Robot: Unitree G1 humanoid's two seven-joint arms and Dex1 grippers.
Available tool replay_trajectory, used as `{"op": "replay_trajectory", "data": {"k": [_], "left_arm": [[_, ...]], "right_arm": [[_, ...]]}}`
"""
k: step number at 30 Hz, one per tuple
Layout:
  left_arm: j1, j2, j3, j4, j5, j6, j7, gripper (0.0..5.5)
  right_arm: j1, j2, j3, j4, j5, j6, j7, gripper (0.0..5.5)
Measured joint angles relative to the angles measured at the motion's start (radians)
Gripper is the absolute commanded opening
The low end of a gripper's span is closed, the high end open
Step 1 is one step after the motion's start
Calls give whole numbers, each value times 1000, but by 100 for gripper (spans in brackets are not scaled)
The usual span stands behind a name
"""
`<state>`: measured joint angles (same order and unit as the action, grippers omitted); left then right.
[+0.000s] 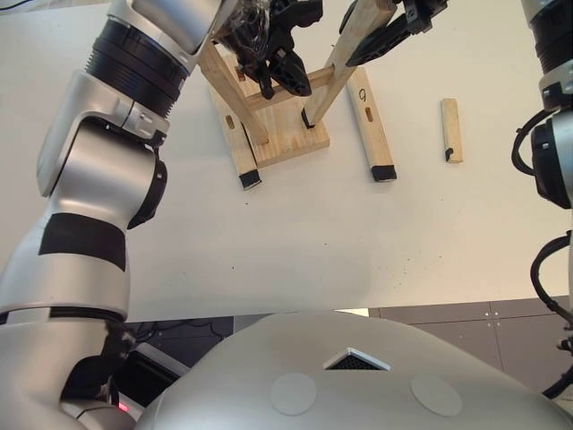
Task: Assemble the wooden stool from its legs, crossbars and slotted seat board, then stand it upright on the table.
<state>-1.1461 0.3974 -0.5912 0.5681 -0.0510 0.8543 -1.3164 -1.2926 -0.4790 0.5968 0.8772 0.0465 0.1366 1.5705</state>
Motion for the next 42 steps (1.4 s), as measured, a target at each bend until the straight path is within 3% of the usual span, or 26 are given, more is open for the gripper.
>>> {"op": "replay_trajectory", "data": {"k": [5, 8, 11, 16, 18, 21, 23, 25, 27, 30, 33, 34, 36, 39, 42], "left_arm": [[2, 8, 59, 6, -17, -9, -7, 82], [3, 32, 96, -71, -19, -30, 11, 148], [-47, 52, 158, -193, -17, -66, 52, 152], [-41, 82, 218, -260, -4, -103, 144, 154], [-37, 136, 290, -275, 39, -158, 268, 154], [29, 153, 518, -371, 37, -175, 506, 154], [162, 115, 695, -496, 0, -200, 664, 154], [356, 90, 781, -603, 12, -252, 787, 154], [543, 66, 815, -652, 35, -271, 864, 134], [705, -12, 862, -688, 20, -246, 946, 93], [835, -127, 893, -706, 11, -224, 1071, 38], [868, -166, 901, -706, 6, -212, 1111, 20], [900, -243, 911, -712, -10, -191, 1182, 0], [921, -355, 878, -751, -23, -158, 1263, 0], [932, -448, 788, -800, -39, -105, 1295, 0]], "right_arm": [[30, -6, -58, -43, -2, 30, -1, 207], [43, -2, -89, -91, 6, 60, -5, 207], [70, 11, -99, -124, 13, 89, -14, 207], [136, 52, -119, -155, 36, 153, -7, 322], [149, 41, -125, -204, 36, 199, -6, 325], [257, 32, -216, -371, 97, 315, -92, 325], [357, 33, -319, -507, 144, 414, -216, 325], [448, 33, -462, -622, 209, 537, -356, 325], [478, 36, -649, -708, 315, 674, -479, 327], [480, 49, -926, -768, 518, 834, -635, 280], [537, 181, -1245, -817, 714, 879, -905, 222], [590, 219, -1272, -823, 703, 847, -985, 203], [700, 276, -1209, -813, 574, 715, -1107, 165], [805, 308, -946, -808, 330, 494, -1190, 115], [886, 360, -660, -859, 229, 440, -1161, 54]]}}
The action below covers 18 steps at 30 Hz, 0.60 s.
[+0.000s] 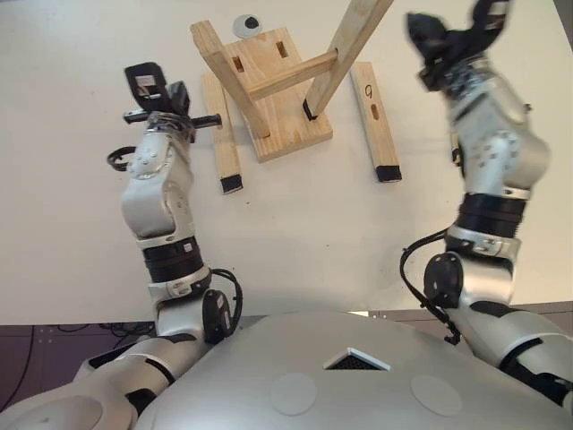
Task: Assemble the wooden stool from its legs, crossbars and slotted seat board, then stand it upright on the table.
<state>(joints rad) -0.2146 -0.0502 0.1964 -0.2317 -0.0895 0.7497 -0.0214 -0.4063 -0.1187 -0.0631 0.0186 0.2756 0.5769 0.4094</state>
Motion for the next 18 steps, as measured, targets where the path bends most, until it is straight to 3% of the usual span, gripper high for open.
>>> {"op": "replay_trajectory", "data": {"k": [3, 8, 18], "left_arm": [[10, -16, -60, -30, 4, 51, 20, 0], [-23, 42, -79, 19, 22, 52, 21, 0], [-113, 152, -181, 146, 37, -11, -91, 0]], "right_arm": [[61, -18, 173, -97, -51, -7, 47, 1], [122, -171, 324, -252, -76, 96, 151, 1], [109, -205, 336, -230, -78, 170, 195, 1]]}}
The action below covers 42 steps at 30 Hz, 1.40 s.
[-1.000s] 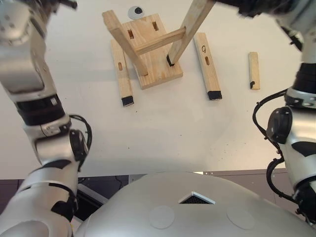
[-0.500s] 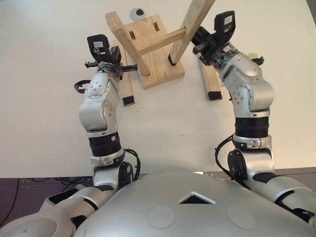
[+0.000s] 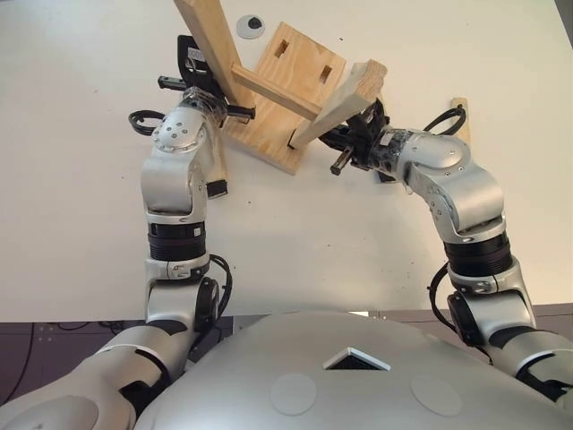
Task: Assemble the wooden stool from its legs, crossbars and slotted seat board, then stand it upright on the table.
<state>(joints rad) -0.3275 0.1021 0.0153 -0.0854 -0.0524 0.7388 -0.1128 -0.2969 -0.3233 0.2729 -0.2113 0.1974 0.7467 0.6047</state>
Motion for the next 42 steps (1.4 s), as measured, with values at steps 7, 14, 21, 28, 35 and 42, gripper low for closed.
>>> {"op": "replay_trajectory", "data": {"k": [7, 14, 21, 28, 35, 42], "left_arm": [[3, 30, -7, 40, -22, -8, -65, 0], [2, 41, 11, 74, -28, -27, -63, 0], [2, 15, 11, 90, -37, -49, -49, 0], [3, 9, 23, 104, -41, -57, -34, 0], [11, 5, 22, 123, -41, -71, -28, 0], [9, 1, 17, 144, -42, -51, -27, 0]], "right_arm": [[-190, 116, -236, 165, -71, -236, -327, 1], [-323, 188, -406, 100, 113, -394, -359, 1], [-425, 184, -398, 88, 273, -247, -323, 1], [-389, 86, -304, 114, 275, -77, -260, 1], [-605, 231, -792, 256, 907, -20, -468, 1], [-370, 108, -438, 651, 362, -312, -234, 1]]}}
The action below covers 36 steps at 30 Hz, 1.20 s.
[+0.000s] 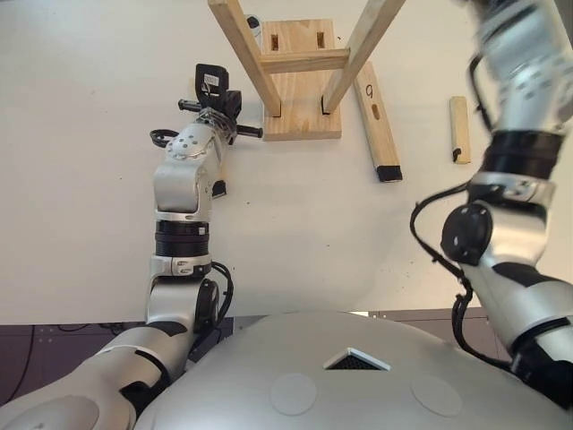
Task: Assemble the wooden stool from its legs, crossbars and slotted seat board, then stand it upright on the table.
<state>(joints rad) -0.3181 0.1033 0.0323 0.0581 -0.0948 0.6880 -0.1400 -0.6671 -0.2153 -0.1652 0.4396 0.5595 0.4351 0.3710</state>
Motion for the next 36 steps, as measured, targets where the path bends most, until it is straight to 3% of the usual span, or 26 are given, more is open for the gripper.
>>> {"op": "replay_trajectory", "data": {"k": [2, 4, 9, 15, 18, 21, 27, 29, 36], "left_arm": [[-13, -1, -3, 9, 3, 27, 7, 0], [-39, -5, -10, 23, 5, 36, 16, 0], [-165, 5, -29, 227, 44, -26, 30, 0], [-412, 27, -49, 644, 82, -240, -21, 0], [-471, 40, -39, 765, 95, -329, -11, 0], [-463, 101, 10, 794, 91, -371, 8, 0], [-173, 207, 43, 408, 31, -193, -106, 0], [-80, 248, -10, 222, -1, -84, -216, 0], [228, 616, -199, -454, -148, 195, -611, 0]], "right_arm": [[43, -13, 185, 35, -190, -115, 88, 1], [67, -33, 278, 40, -279, -181, 168, 1], [95, -44, 338, -66, -318, -180, 288, 1], [173, -61, 525, -373, -331, -4, 387, 1], [187, -27, 555, -398, -332, 17, 385, 1], [187, -45, 503, -396, -339, 36, 365, 1], [116, -164, 376, -260, -405, -20, 332, 1], [97, -181, 392, -173, -464, -90, 311, 1], [80, -192, 506, 157, -692, -303, 252, 1]]}}
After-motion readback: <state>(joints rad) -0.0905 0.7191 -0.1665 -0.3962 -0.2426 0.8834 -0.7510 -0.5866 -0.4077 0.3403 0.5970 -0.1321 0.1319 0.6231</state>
